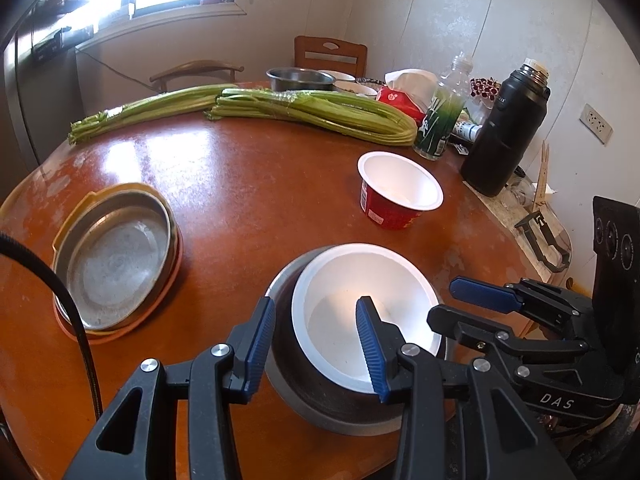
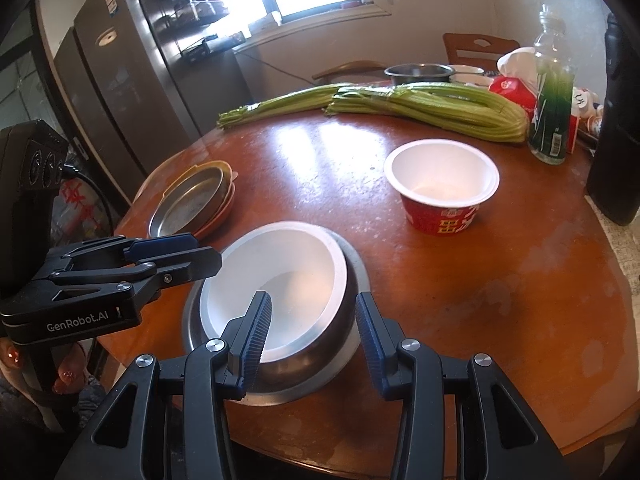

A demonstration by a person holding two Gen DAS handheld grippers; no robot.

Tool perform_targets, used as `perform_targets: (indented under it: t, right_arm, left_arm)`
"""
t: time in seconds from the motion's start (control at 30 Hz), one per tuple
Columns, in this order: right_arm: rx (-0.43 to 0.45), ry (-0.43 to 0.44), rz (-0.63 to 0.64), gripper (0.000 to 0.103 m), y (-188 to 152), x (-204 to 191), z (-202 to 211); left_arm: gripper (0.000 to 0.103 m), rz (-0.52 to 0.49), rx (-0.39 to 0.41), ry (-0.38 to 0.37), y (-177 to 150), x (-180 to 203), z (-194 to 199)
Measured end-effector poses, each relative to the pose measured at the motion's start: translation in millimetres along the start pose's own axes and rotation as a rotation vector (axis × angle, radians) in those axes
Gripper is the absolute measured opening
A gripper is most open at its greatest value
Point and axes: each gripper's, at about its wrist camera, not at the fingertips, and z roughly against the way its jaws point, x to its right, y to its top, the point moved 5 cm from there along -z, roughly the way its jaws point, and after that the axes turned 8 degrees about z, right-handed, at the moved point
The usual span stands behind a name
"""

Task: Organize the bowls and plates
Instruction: 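Lower the white bowl into the steel bowl and open the left tool, then withdraw the left tool up from the nested bowls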

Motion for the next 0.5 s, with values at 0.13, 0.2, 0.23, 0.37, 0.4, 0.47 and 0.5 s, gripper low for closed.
perform_targets:
  t: [0.13,0.2,0.23,0.37,0.4,0.47,0.5]
  right_arm:
    - [0.021,-0.014,0.002,0.045,5.7,4.4,6.0]
    - [0.029,-0.019,0.000,0.045,8.6,6.1,8.7]
    - [0.033,-0.020,-0.001,0.045,10.1,7.1,10.0]
    - [0.047,-0.028,0.006,0.045,16.6,8.2,13.6]
    - [0.049,-0.028,0.007,0.045,17.7,9.0,14.0]
    - [0.057,-0.028,0.008,0.045,21.5,10.7,15.5]
    - [0.059,-0.030,0.009,0.045,23.0,11.3,16.0]
  left_arm:
    - [0.043,-0.009,0.013,0.004,6.9,3.1,1.7]
    - [0.043,-0.013,0.018,0.005,9.8,4.9,2.5]
    - [0.043,-0.017,0.019,0.006,11.2,5.8,2.8]
    - [0.045,-0.030,0.028,0.010,16.4,10.1,3.6]
    - [0.045,-0.032,0.029,0.009,18.5,11.2,3.4]
    - [0.046,-0.034,0.032,0.010,21.3,12.2,3.1]
    - [0.046,-0.036,0.034,0.011,23.4,13.0,2.5]
